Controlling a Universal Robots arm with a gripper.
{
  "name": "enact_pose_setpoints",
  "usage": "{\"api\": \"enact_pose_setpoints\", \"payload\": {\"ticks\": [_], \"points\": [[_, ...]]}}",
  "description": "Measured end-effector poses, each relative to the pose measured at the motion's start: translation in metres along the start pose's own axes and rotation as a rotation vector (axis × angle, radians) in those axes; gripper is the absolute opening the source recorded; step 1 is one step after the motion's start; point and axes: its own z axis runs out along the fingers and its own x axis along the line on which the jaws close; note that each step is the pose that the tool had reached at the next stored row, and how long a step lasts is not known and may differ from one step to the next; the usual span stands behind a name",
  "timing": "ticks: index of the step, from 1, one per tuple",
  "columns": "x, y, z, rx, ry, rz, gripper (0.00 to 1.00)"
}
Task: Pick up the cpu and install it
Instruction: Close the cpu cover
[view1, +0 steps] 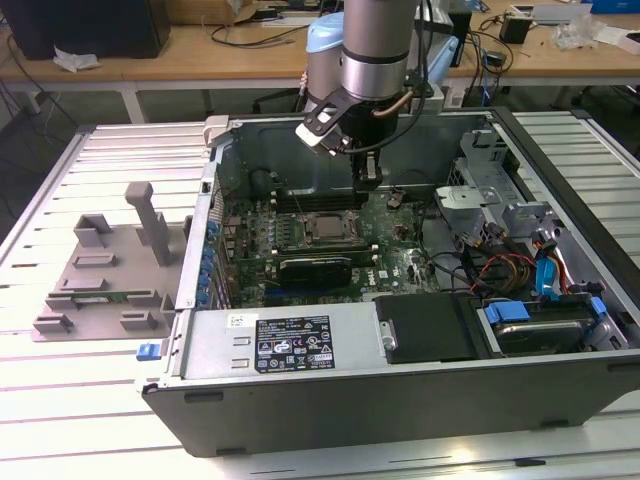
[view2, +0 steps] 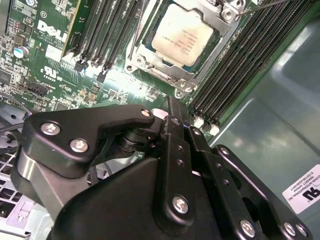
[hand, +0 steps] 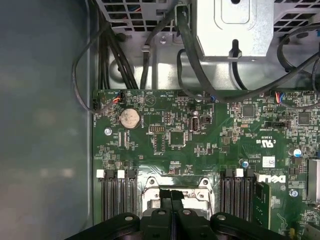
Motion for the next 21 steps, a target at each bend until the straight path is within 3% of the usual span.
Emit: {"api": "enact_pose_setpoints", "payload": {"ticks": [5,13,15,21], "points": [[0.0001,-0.0003,0.0002,0.0001,0.0000,0.000,0.11],[-0.0004,-0.0185,0.0072,-0.0138,-0.0002,0.000,0.11],[-0.0009,-0.0274,0.0101,-0.0183,-0.0002,0.000,0.11],[-0.0051,-0.0370,0.0161,-0.0204,-0.0011,0.000,0.11]]}}
